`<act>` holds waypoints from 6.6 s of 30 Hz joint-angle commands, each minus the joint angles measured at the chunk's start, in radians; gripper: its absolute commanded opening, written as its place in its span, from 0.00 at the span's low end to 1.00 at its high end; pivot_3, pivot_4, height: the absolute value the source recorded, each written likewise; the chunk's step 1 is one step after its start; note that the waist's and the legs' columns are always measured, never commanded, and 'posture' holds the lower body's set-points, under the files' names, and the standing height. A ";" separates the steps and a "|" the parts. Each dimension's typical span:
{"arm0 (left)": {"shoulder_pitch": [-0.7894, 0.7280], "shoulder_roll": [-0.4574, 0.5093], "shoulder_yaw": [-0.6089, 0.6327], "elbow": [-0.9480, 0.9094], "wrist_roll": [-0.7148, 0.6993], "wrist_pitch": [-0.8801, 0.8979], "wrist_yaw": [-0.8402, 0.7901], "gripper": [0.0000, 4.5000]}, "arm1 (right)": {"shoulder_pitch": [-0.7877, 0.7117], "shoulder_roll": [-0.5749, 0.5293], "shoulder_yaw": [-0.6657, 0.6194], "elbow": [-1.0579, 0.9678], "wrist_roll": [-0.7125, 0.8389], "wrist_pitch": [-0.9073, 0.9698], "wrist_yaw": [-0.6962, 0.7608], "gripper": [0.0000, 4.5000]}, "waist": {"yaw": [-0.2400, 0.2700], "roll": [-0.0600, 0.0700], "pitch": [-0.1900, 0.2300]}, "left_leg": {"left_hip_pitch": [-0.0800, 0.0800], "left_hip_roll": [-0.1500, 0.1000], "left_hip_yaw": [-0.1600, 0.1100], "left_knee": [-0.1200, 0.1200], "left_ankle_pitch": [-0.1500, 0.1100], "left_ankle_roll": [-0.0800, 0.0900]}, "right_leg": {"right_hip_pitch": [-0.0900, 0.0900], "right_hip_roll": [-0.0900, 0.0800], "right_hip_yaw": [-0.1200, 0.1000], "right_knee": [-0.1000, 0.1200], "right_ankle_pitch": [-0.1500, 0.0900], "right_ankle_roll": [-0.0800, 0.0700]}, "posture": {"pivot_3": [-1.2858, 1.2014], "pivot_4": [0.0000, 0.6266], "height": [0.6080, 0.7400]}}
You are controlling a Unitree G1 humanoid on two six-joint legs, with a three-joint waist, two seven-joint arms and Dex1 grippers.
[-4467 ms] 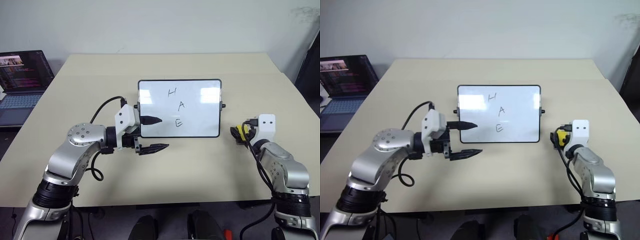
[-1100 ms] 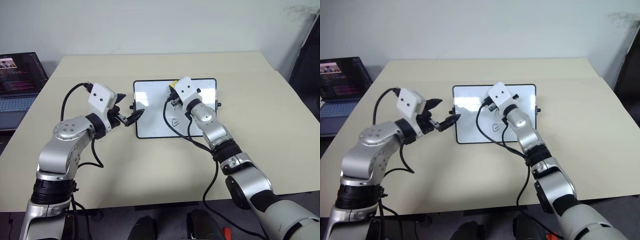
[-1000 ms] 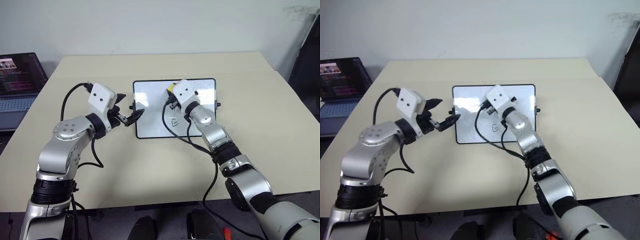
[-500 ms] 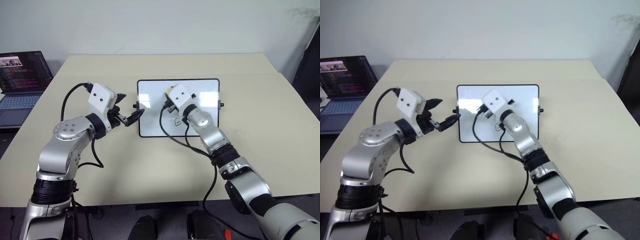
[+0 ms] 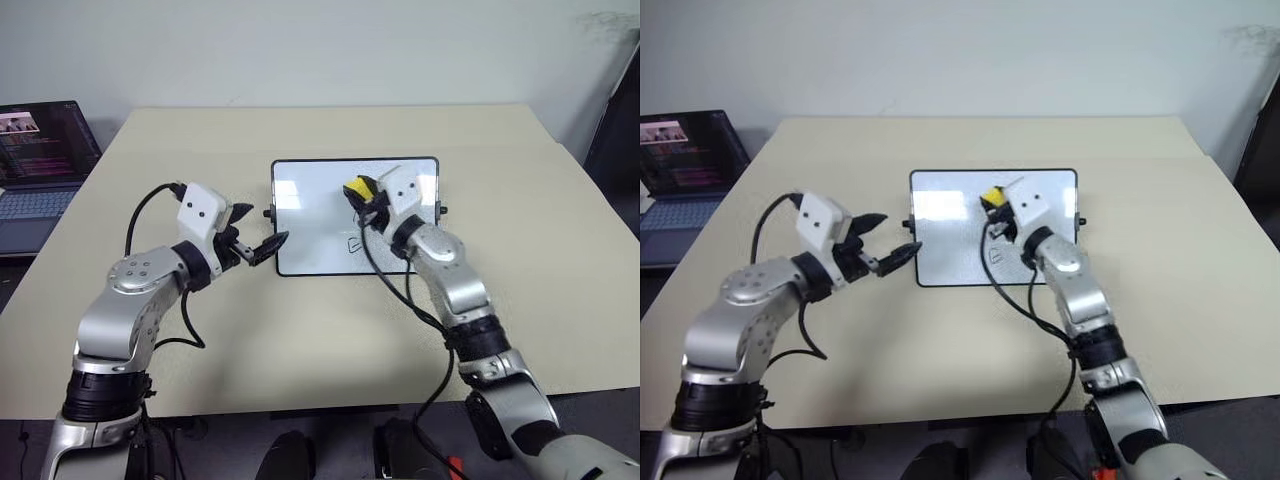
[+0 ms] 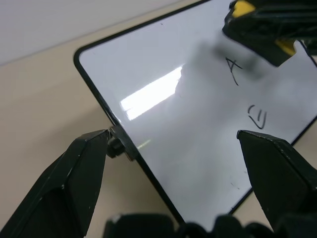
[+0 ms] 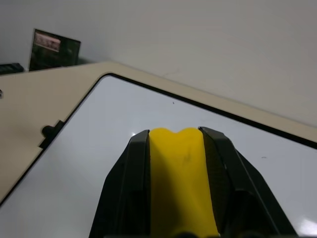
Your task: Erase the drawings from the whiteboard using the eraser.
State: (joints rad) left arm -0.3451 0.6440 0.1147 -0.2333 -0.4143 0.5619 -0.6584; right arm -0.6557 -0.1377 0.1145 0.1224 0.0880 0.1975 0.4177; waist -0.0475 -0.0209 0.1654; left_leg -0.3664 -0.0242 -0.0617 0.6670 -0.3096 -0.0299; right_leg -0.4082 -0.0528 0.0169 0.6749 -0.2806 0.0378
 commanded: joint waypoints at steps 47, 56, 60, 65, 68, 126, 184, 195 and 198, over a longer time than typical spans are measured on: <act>0.050 0.070 -0.047 -0.004 0.057 -0.098 -0.162 1.00 | -0.159 -0.030 0.103 0.702 -0.287 -0.645 -0.181 0.25 | -0.001 -0.001 0.000 | 0.003 0.001 0.005 -0.001 0.001 -0.001 | 0.000 0.001 0.000 0.000 0.000 0.000 | 0.52 0.24 1.00; 0.061 0.070 -0.034 -0.019 0.054 -0.091 -0.151 1.00 | -0.085 -0.025 0.211 0.806 -0.395 -0.646 -0.150 0.25 | -0.012 -0.003 -0.004 | 0.017 0.001 0.005 0.000 -0.001 0.003 | 0.011 0.001 0.001 0.006 0.000 -0.001 | 0.52 0.24 1.00; 0.065 0.070 -0.030 -0.024 0.054 -0.088 -0.149 1.00 | -0.080 -0.027 0.216 0.809 -0.403 -0.652 -0.158 0.25 | -0.012 -0.002 -0.003 | 0.037 0.001 0.005 -0.002 -0.002 0.004 | 0.033 0.002 0.001 0.004 0.000 -0.001 | 0.52 0.24 1.00; 0.068 0.064 -0.031 -0.022 0.055 -0.089 -0.148 1.00 | -0.126 -0.037 0.162 0.758 -0.373 -0.654 -0.203 0.25 | -0.011 -0.002 -0.003 | 0.040 0.001 0.004 -0.002 -0.001 0.005 | 0.035 0.003 0.001 0.004 0.000 -0.001 | 0.52 0.24 1.00; 0.070 0.060 -0.033 -0.022 0.055 -0.089 -0.147 1.00 | -0.157 -0.029 0.099 0.676 -0.309 -0.638 -0.214 0.25 | -0.010 -0.001 -0.001 | 0.038 0.001 0.003 -0.002 0.000 0.005 | 0.034 0.003 0.002 0.004 0.000 -0.001 | 0.52 0.24 1.00; 0.146 -0.012 -0.023 -0.034 0.095 -0.155 -0.036 1.00 | 0.112 -0.145 0.078 0.206 -0.235 -0.614 -0.014 0.25 | 0.014 -0.001 -0.001 | -0.003 -0.001 0.002 0.006 0.001 0.000 | -0.002 0.000 -0.001 0.005 0.000 -0.001 | 0.52 0.24 1.00; 0.184 -0.011 -0.003 -0.024 0.094 -0.169 -0.052 1.00 | -0.163 -0.014 0.253 0.785 -0.445 -0.775 -0.093 0.25 | -0.008 -0.001 -0.001 | 0.017 0.001 0.000 -0.005 -0.001 0.003 | 0.016 0.001 0.000 -0.005 0.001 -0.001 | 0.52 0.24 1.00; 0.154 -0.026 -0.021 -0.052 0.018 -0.131 -0.101 1.00 | -0.093 -0.075 0.205 0.536 -0.359 -0.735 -0.024 0.25 | -0.004 -0.001 -0.001 | 0.018 0.001 -0.001 -0.004 -0.001 0.004 | 0.018 0.001 -0.001 -0.004 0.001 -0.001 | 0.52 0.24 1.00; 0.135 -0.004 -0.053 -0.084 -0.015 -0.102 -0.161 1.00 | -0.021 -0.108 0.156 0.308 -0.276 -0.579 0.048 0.25 | -0.001 0.000 0.000 | 0.015 0.001 -0.002 -0.004 -0.001 0.003 | 0.016 0.001 -0.001 -0.006 0.001 -0.001 | 0.52 0.24 1.00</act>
State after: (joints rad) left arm -0.1885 0.6263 0.0675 -0.2675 -0.4027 0.4556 -0.7921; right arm -0.6780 -0.2372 0.3109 0.5421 -0.2427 -0.4393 0.4380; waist -0.0480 -0.0214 0.1649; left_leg -0.3546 -0.0235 -0.0646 0.6628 -0.3102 -0.0266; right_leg -0.3936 -0.0521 0.0147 0.6678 -0.2795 0.0369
